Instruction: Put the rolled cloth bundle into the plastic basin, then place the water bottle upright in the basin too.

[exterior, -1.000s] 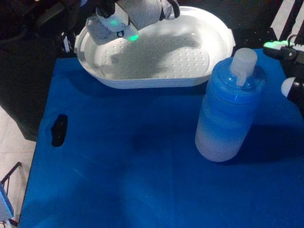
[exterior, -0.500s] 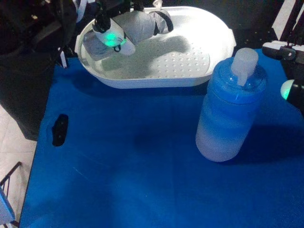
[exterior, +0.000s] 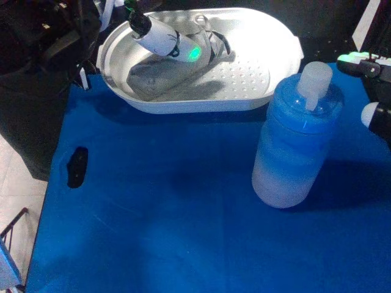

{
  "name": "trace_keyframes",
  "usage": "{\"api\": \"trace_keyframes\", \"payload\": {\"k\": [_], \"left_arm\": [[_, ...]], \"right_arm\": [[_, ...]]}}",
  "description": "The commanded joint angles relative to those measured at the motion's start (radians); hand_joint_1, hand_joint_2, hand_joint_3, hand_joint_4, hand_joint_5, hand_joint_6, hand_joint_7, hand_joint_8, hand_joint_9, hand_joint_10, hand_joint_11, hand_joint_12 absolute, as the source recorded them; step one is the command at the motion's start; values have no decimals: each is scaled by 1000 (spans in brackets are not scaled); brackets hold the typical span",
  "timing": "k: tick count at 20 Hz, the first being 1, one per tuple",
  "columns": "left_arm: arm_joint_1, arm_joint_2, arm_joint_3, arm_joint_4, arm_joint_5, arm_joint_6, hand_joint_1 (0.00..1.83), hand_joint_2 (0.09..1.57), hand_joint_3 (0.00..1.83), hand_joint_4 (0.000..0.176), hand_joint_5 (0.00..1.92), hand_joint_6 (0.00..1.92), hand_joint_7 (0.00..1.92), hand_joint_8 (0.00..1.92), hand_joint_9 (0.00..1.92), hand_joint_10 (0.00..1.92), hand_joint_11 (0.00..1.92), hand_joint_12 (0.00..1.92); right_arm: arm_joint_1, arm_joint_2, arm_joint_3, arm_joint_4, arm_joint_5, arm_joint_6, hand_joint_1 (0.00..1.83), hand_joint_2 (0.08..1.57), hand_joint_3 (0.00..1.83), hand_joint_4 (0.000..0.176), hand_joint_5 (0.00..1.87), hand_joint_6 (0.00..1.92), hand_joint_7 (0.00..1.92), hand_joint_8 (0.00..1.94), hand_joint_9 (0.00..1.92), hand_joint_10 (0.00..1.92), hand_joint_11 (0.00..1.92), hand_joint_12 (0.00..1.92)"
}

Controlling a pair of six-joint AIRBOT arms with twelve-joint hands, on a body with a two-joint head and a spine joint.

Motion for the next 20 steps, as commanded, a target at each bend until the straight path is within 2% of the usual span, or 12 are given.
{"api": "trace_keyframes", "payload": {"k": [1, 4, 5, 6, 10, 12, 14, 15, 16, 17, 18, 20], "left_arm": [[-12, 9, -6, -8, -114, -4, 541, 928, 0, 176, 0, 0, 0, 0, 0, 0, 0, 0], [-4, 46, -56, -9, -156, -5, 515, 929, 0, 176, 0, 0, 0, 0, 0, 0, 0, 0], [1, 72, -87, -8, -179, -5, 487, 926, 0, 176, 0, 0, 0, 0, 0, 0, 0, 0], [10, 106, -126, -8, -213, -5, 442, 924, 0, 176, 0, 0, 0, 0, 0, 0, 0, 0], [79, 254, -285, -72, -386, -6, 350, 915, 0, 176, 0, 0, 0, 0, 0, 0, 48, 23], [136, 327, -362, -118, -498, -6, 300, 909, 0, 176, 0, 0, 0, 0, 0, 0, 0, 0], [197, 408, -440, -162, -604, -6, 377, 868, 0, 176, 0, 0, 0, 0, 0, 0, 0, 0], [232, 446, -478, -186, -658, -6, 384, 867, 0, 176, 0, 0, 0, 0, 0, 0, 0, 0], [294, 494, -526, -225, -727, -5, 396, 866, 0, 172, 0, 0, 0, 0, 0, 0, 0, 0], [357, 527, -570, -277, -802, 4, 399, 879, 0, 154, 0, 0, 0, 0, 0, 0, 0, 0], [401, 548, -603, -311, -855, 12, 398, 884, 0, 154, 0, 0, 0, 0, 0, 0, 0, 0], [525, 580, -675, -399, -1004, 31, 405, 889, 0, 176, 0, 0, 0, 0, 0, 0, 0, 0]], "right_arm": [[13, 3, 4, 2, 125, 12, 244, 1440, 0, 10, 349, 0, 281, 0, 215, 4, 209, 6], [13, 4, 3, 3, 125, 19, 228, 1447, 3, 8, 347, 2, 274, 1, 220, 0, 217, 5], [13, 6, 2, 3, 125, 19, 235, 1452, 5, 16, 345, 1, 276, 1, 220, 0, 214, 4], [13, 7, 1, 3, 125, 19, 258, 1447, 0, 33, 339, 0, 268, 0, 248, 6, 264, 21], [13, 9, -5, 5, 125, 19, 366, 1377, 0, 38, 289, 0, 216, 0, 240, 0, 349, 30], [13, 15, -13, 5, 128, 24, 460, 1269, 0, 72, 163, 0, 162, 0, 147, 0, 210, 0], [13, 20, -20, 5, 149, 30, 574, 1144, 0, 160, 47, 0, 60, 0, 92, 0, 204, 2], [13, 22, -26, 5, 167, 43, 628, 1103, 0, 175, 8, 0, 37, 0, 72, 0, 192, 0], [12, 20, -32, 5, 192, 60, 654, 1061, 0, 176, 0, 0, 20, 0, 69, 0, 192, 1], [12, 19, -42, 7, 210, 63, 662, 1026, 0, 176, 0, 0, 9, 0, 64, 0, 183, 0], [12, 17, -48, 8, 219, 63, 686, 959, 0, 176, 0, 0, 11, 1, 63, 0, 169, 0], [12, 17, -61, 7, 240, 64, 747, 917, 0, 176, 0, 0, 0, 0, 62, 0, 148, 0]]}}
